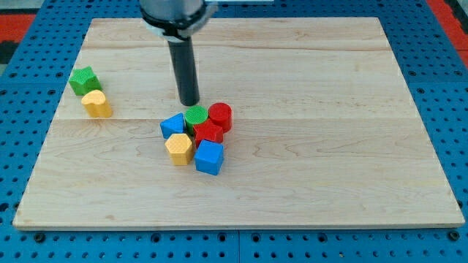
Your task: Slide the red circle to the right of the red star
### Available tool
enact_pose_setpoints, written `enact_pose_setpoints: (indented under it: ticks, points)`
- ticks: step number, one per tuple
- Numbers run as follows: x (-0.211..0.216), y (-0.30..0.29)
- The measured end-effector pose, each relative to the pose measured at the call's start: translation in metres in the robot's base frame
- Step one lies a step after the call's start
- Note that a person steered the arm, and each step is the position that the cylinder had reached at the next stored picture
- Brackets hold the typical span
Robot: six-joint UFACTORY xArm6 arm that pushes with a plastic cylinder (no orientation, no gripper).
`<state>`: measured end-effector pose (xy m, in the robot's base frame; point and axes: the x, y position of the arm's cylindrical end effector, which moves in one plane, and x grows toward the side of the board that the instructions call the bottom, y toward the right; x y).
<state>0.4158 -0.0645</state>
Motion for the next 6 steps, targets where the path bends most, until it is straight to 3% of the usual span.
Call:
enact_pose_setpoints:
  ticks: [2, 6]
  points:
    - [0.051, 0.068]
    - [0.058, 0.07]
